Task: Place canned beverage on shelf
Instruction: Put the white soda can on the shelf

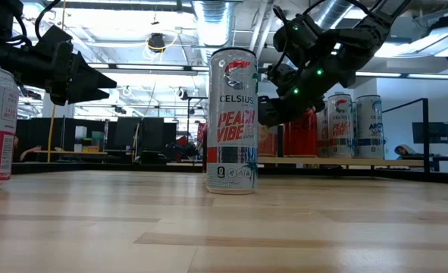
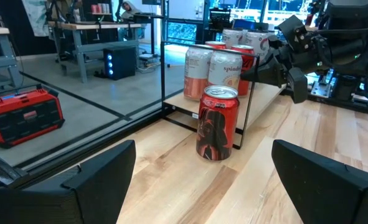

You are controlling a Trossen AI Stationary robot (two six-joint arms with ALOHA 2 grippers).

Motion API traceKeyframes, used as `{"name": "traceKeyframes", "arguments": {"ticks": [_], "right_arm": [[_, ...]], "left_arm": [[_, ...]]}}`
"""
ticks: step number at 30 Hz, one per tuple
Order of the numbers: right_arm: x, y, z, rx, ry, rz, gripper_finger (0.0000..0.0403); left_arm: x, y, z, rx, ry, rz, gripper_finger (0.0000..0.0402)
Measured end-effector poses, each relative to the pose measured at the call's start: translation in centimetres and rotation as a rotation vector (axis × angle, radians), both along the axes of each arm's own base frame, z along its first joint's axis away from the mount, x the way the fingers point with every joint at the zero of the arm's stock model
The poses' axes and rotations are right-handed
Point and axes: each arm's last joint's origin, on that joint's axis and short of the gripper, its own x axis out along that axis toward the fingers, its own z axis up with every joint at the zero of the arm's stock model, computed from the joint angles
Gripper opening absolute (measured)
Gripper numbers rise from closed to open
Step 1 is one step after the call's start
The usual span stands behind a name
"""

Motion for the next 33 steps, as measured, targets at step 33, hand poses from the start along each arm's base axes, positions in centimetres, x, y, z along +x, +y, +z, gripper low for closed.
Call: {"name": "traceKeyframes", "arguments": {"ticks": [33], "right_arm": [[-0.05,0.1,0.15,-0.032,-0.008,-0.049,0.0025]], "left_arm": [[0.0,0.0,0.0,0.0,0.0,0.0,0.0361]]}}
